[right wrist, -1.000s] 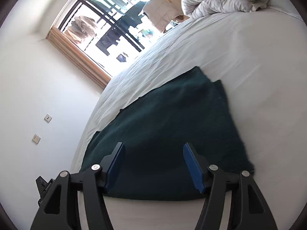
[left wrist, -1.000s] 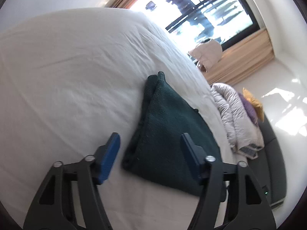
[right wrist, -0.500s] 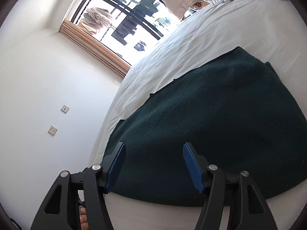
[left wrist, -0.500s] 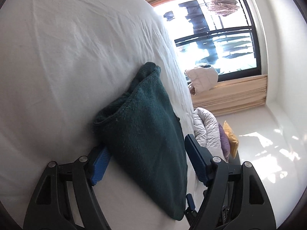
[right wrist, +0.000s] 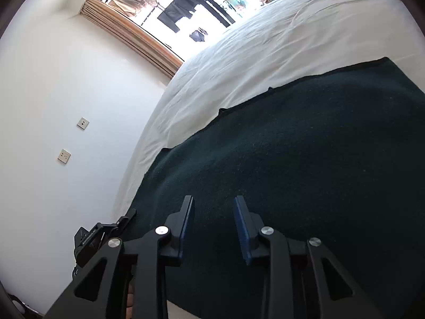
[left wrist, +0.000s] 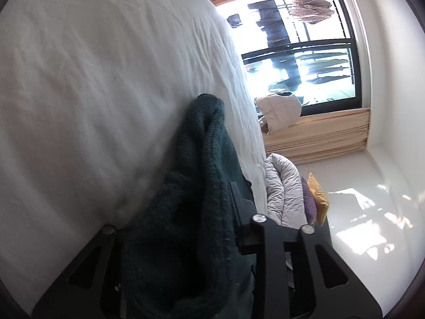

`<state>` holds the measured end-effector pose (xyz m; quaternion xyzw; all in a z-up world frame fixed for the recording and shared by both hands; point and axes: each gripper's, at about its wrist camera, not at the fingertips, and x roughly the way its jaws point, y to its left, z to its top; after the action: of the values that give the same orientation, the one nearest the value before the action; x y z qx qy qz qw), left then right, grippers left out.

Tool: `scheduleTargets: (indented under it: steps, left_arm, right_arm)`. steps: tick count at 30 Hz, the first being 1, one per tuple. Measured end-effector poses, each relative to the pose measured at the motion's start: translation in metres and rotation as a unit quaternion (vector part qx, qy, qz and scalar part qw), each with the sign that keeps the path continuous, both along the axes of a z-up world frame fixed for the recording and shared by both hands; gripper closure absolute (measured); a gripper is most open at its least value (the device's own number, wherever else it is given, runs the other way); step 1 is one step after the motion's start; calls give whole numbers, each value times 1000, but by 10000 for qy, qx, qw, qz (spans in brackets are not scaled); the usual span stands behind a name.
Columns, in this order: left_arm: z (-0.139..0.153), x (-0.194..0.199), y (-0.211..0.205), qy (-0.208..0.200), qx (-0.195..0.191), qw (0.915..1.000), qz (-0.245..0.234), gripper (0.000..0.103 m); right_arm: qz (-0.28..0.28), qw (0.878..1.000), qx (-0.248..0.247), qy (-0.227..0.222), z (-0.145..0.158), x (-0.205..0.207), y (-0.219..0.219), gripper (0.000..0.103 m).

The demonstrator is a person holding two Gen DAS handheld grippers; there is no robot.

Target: Fold small clothes

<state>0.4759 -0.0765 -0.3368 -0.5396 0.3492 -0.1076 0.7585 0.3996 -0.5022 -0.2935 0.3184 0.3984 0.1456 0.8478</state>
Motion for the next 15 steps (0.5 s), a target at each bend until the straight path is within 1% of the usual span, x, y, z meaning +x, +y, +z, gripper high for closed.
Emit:
scheduleTargets:
  steps: [1,3,4,5,6,9,10,13,15]
  left_arm:
    - [-3,-1,1,-16,-30,10000,-8,85]
    - [-1,-3,2,-77,96,9999,-59,85]
    - [4,-6,4,-95,189,9997,-83,86]
    - [5,-6,4,-99,232,9996,-88,86]
    - [5,-6,4,-101,249,9996,-87,87]
    - [9,-9,1,-140,347,9993,-99,87]
    - [12,-1,-1,-164,398,9990,-100,87]
    - [22,1,-9,-276,593,9978,-123,87]
    - [34,3,-16,-416,803,9957,-180,88]
  right_arm:
    - [58,10000,-9,63,-3,5,3,70]
    - [53,9997,-35,239,-11,14,4,74]
    - [12,9994,-64,345,-17,17,4,84]
    - [-42,9988,-127,475,-23,20,3,99]
    - [-89,9982,-212,561,-28,21,3,103]
    - [-93,9989,-68,459,-40,16,-4,103]
    - [-90,9991,-54,411,-42,14,-5,103]
    - [-108,9993,-75,339,-46,11,-6,103]
    - [-99,9994,-52,317,-47,9,-9,103]
